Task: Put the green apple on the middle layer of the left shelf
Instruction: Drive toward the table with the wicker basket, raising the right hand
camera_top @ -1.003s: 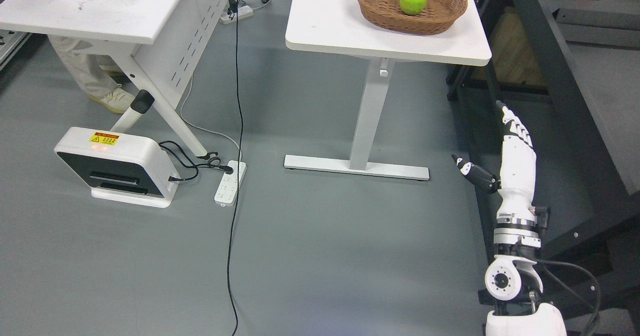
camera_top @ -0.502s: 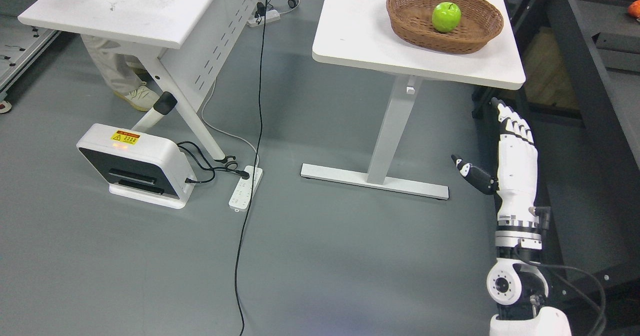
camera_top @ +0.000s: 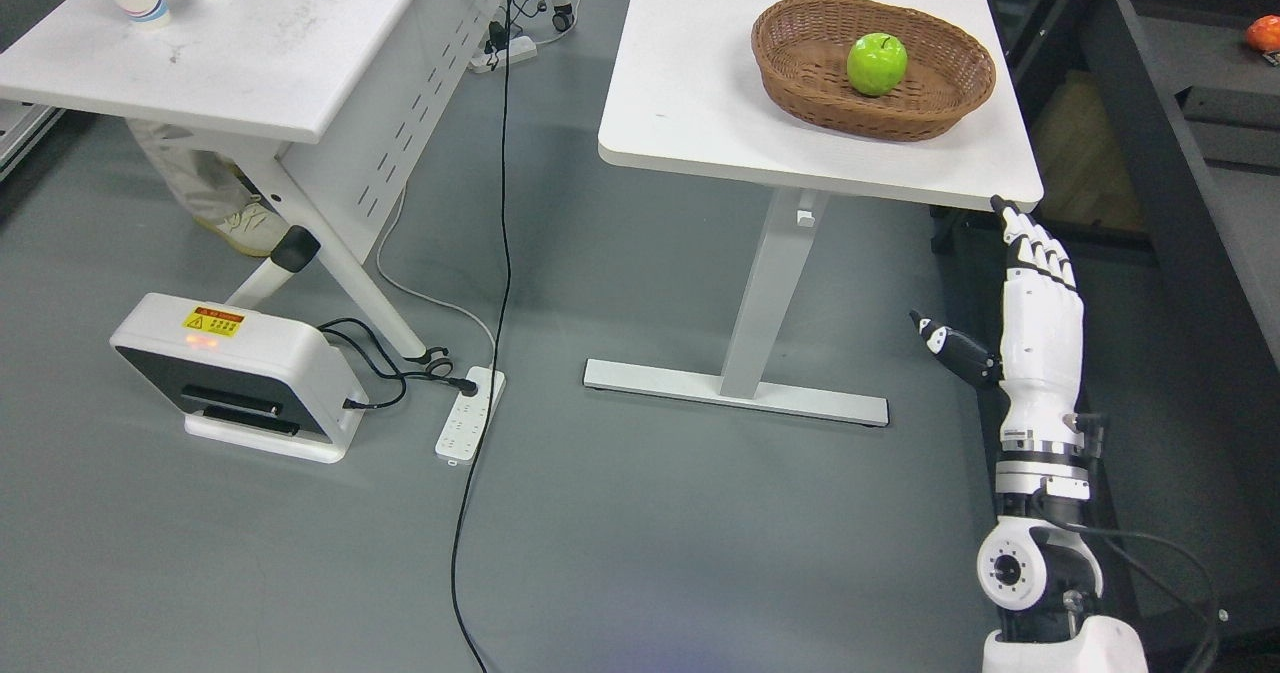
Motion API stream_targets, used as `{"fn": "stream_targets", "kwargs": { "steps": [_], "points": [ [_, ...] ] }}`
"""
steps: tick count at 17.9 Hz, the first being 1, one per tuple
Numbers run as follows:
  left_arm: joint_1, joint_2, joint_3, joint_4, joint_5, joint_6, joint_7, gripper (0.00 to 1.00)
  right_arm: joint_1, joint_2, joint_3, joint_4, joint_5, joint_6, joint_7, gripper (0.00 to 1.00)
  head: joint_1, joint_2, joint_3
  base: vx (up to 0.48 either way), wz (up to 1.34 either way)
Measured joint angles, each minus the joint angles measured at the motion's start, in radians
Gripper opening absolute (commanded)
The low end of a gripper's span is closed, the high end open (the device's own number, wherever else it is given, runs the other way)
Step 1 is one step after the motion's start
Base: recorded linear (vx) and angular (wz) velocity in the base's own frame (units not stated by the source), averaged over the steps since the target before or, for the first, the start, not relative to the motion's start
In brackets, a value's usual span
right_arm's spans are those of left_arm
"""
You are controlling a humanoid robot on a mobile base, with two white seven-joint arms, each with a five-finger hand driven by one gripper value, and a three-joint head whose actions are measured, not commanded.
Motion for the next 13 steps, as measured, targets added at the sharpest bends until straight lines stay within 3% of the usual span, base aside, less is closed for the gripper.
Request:
{"fn": "stream_targets", "kwargs": {
  "steps": [13],
  "points": [
    [0.001, 0.0, 0.0, 0.0, 0.0, 0.002, 0.0, 1.0, 0.0, -0.003, -0.004, -0.009, -0.008, 0.009, 0.005, 1.0, 0.0, 0.0, 0.0, 0.202, -0.05]
  ]
}}
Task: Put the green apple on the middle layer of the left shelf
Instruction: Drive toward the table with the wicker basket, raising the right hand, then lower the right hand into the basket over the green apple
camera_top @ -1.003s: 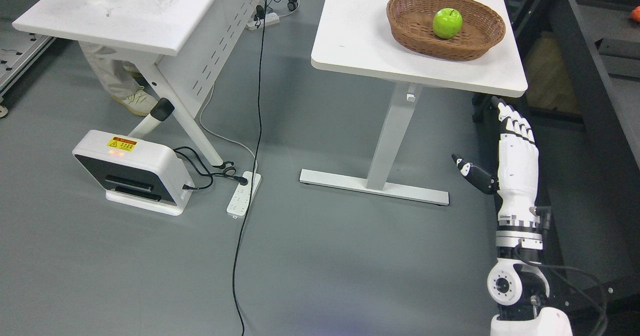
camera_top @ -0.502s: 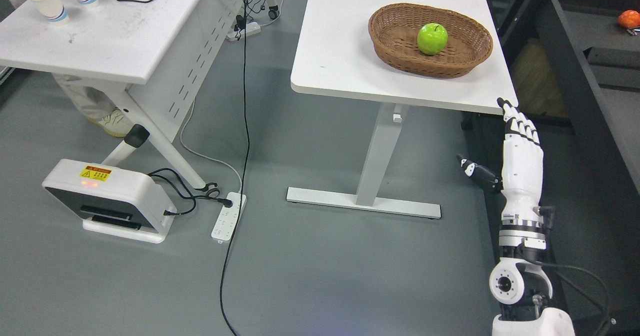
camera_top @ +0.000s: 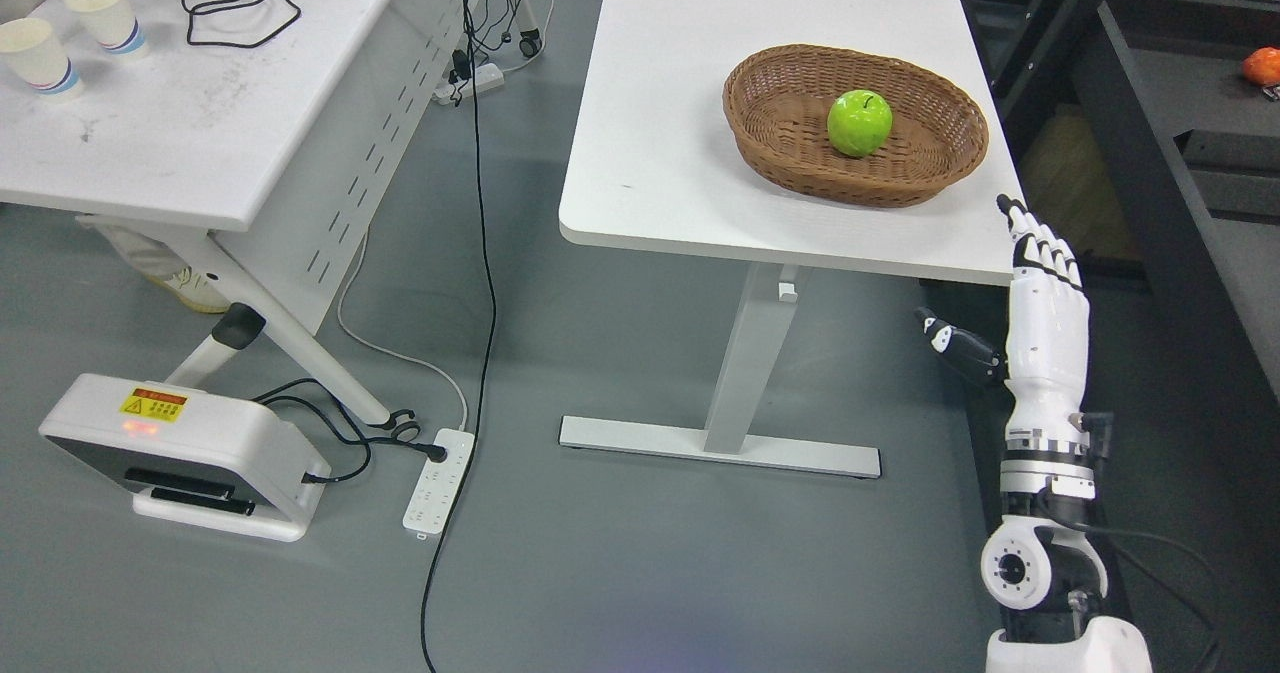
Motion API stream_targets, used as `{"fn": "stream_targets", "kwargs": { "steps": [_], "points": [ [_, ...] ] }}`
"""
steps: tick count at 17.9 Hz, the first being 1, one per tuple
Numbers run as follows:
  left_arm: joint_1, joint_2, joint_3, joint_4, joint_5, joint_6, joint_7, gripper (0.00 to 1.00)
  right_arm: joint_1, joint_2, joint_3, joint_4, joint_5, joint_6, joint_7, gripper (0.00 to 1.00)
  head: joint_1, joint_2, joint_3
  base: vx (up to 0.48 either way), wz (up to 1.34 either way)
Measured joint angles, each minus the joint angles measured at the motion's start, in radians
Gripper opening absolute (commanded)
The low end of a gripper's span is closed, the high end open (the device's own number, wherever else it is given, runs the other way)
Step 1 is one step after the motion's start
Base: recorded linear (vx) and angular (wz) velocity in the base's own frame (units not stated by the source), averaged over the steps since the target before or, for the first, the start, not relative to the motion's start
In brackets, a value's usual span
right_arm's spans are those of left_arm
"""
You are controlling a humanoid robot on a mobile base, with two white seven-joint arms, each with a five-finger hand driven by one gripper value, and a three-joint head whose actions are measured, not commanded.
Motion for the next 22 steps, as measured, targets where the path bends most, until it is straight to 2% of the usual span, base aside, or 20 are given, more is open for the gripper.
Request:
{"fn": "stream_targets", "kwargs": {
  "steps": [11, 17, 22],
  "points": [
    [-0.001, 0.0, 0.0, 0.0, 0.0, -0.003, 0.0, 1.0, 0.0, 0.0, 0.0, -0.001, -0.048, 0.0, 0.012, 1.0, 0.0, 0.0, 0.0, 0.239, 0.0],
    [-0.001, 0.0, 0.0, 0.0, 0.0, -0.006, 0.0, 1.0, -0.016, -0.002, 0.009, -0.001, -0.065, -0.008, 0.09, 1.0, 0.0, 0.0, 0.0, 0.222, 0.03],
    [-0.001, 0.0, 0.0, 0.0, 0.0, -0.005, 0.0, 1.0, -0.045, -0.004, 0.029, 0.005, -0.067, -0.009, 0.221, 1.0, 0.0, 0.0, 0.0, 0.179, 0.01]
  ]
}}
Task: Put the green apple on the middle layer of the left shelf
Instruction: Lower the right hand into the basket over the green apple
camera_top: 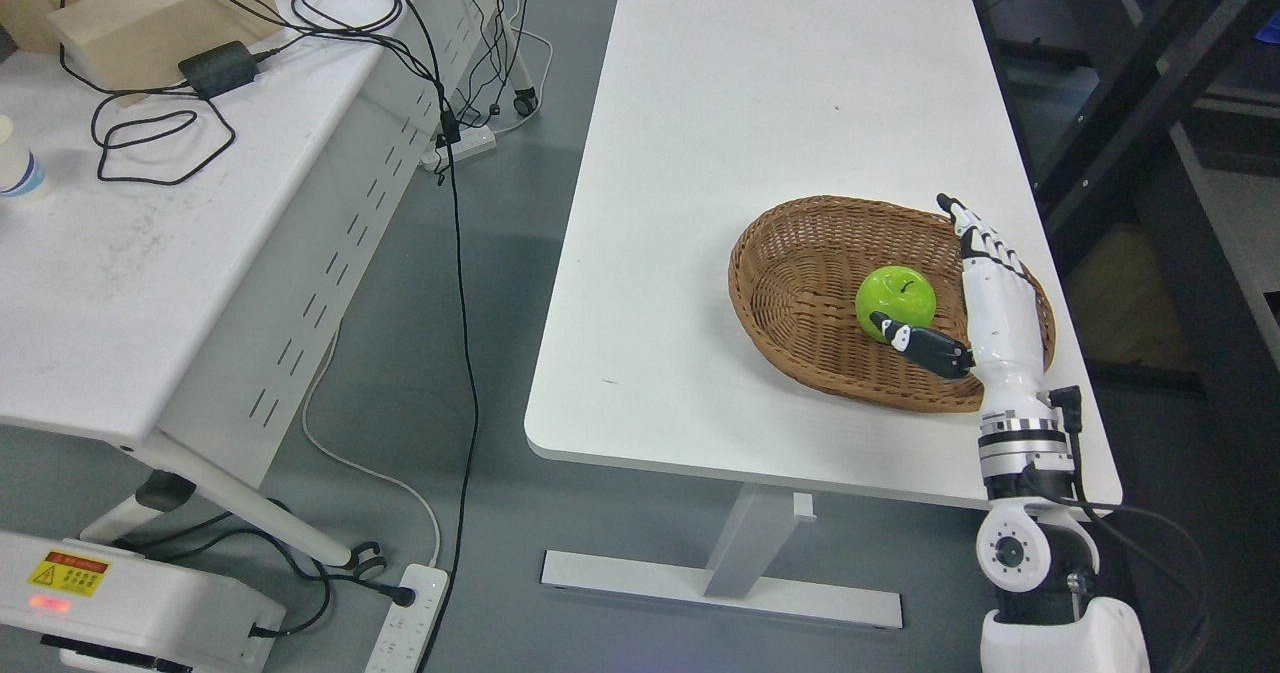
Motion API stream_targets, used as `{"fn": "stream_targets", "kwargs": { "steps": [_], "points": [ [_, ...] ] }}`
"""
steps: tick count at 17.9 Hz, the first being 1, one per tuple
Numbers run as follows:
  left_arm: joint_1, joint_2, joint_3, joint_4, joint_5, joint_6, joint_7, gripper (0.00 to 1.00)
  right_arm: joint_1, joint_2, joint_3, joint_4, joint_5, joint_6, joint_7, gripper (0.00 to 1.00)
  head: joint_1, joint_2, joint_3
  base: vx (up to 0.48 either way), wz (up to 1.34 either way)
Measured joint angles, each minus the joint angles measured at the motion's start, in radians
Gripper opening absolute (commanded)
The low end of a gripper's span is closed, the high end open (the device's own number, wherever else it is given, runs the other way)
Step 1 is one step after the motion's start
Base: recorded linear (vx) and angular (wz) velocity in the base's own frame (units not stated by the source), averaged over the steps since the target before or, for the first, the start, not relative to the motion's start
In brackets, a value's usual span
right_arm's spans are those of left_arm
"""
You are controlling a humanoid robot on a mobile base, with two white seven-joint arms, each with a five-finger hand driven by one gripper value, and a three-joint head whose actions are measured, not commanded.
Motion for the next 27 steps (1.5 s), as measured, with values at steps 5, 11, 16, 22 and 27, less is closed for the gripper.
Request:
{"fn": "stream_targets", "kwargs": {
  "steps": [5, 11, 16, 22, 27],
  "points": [
    [0.0, 0.0, 0.0, 0.0, 0.0, 0.002, 0.0, 1.0, -0.023, -0.004, 0.025, 0.011, 0.014, 0.0, 0.032, 1.0, 0.0, 0.0, 0.0, 0.123, -0.04],
    [0.0, 0.0, 0.0, 0.0, 0.0, 0.003, 0.0, 1.0, -0.057, -0.016, 0.088, 0.059, 0.113, -0.015, 0.039, 1.0, 0.0, 0.0, 0.0, 0.079, -0.04],
    [0.0, 0.0, 0.0, 0.0, 0.0, 0.003, 0.0, 1.0, -0.059, -0.036, 0.132, 0.106, 0.158, -0.047, 0.081, 1.0, 0.0, 0.0, 0.0, 0.018, 0.0],
    [0.0, 0.0, 0.0, 0.0, 0.0, 0.003, 0.0, 1.0, -0.09, -0.049, 0.157, 0.156, 0.189, -0.048, 0.089, 0.99, 0.0, 0.0, 0.0, 0.0, 0.0],
    [0.001, 0.0, 0.0, 0.0, 0.0, 0.004, 0.0, 1.0, -0.111, -0.072, 0.163, 0.196, 0.209, -0.022, 0.09, 0.98, 0.0, 0.0, 0.0, 0.0, 0.0]
  ]
}}
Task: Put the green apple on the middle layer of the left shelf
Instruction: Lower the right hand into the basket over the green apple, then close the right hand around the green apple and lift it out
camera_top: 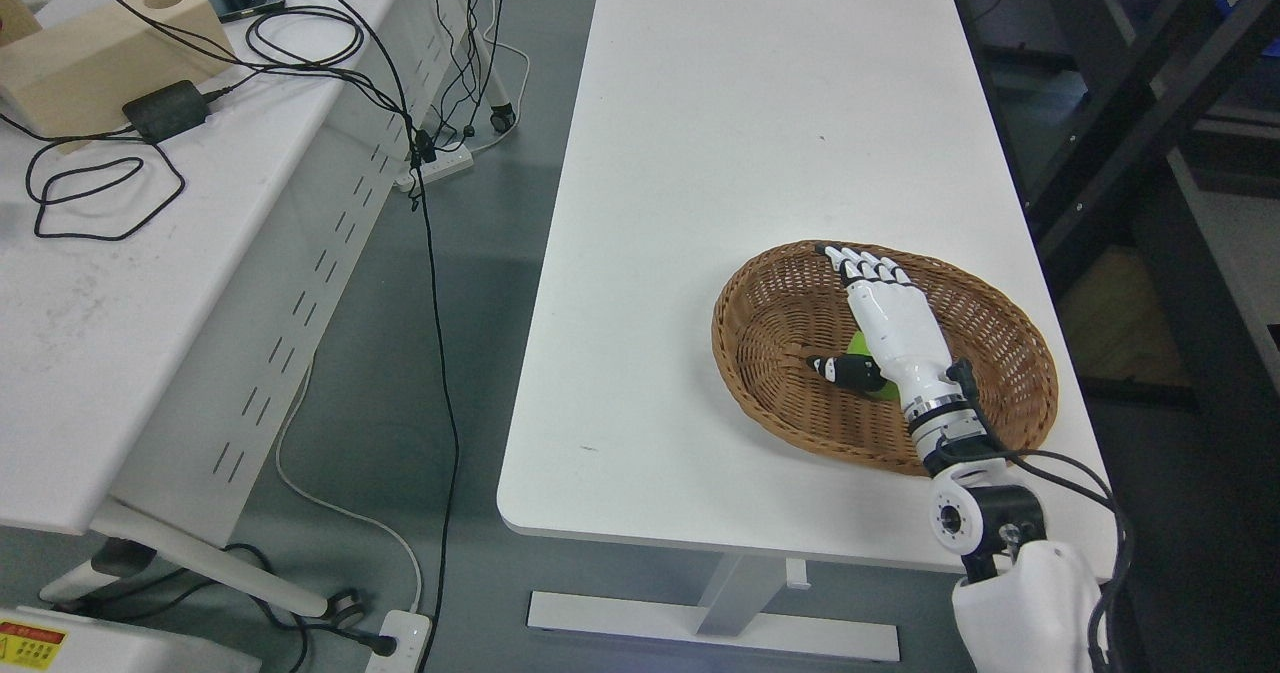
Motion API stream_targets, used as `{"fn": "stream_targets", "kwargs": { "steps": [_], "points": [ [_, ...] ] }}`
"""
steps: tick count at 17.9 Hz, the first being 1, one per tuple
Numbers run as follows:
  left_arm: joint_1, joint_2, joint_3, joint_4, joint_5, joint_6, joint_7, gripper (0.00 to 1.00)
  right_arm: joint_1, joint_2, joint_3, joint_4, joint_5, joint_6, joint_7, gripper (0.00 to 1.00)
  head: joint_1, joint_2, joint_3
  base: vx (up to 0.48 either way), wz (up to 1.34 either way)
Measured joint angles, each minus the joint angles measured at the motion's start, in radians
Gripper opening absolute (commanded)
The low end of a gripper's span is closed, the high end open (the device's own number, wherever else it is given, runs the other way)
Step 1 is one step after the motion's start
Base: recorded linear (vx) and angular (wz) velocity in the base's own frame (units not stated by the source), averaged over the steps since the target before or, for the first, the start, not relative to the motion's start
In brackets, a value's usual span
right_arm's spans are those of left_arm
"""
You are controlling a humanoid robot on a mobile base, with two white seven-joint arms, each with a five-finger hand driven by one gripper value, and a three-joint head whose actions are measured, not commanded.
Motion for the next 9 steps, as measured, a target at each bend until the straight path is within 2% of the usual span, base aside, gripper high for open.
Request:
{"fn": "stream_targets", "kwargs": {
  "steps": [1, 6, 8, 9],
  "points": [
    [0.0, 0.0, 0.0, 0.0, 0.0, 0.0, 0.0, 1.0, -0.002, -0.006, -0.001, 0.005, 0.002, 0.002, 0.0, 0.98, 0.0, 0.0, 0.0, 0.0, 0.0],
    [0.0, 0.0, 0.0, 0.0, 0.0, 0.004, 0.0, 1.0, -0.005, -0.04, -0.017, 0.029, 0.006, 0.004, 0.001, 0.78, 0.0, 0.0, 0.0, 0.0, 0.0],
    [0.0, 0.0, 0.0, 0.0, 0.0, 0.004, 0.0, 1.0, -0.004, -0.049, -0.024, 0.034, 0.006, 0.004, -0.001, 0.64, 0.0, 0.0, 0.0, 0.0, 0.0],
    [0.0, 0.0, 0.0, 0.0, 0.0, 0.004, 0.0, 1.0, -0.003, -0.053, -0.027, 0.036, 0.006, 0.005, -0.002, 0.6, 0.0, 0.0, 0.0, 0.0, 0.0]
  ]
}}
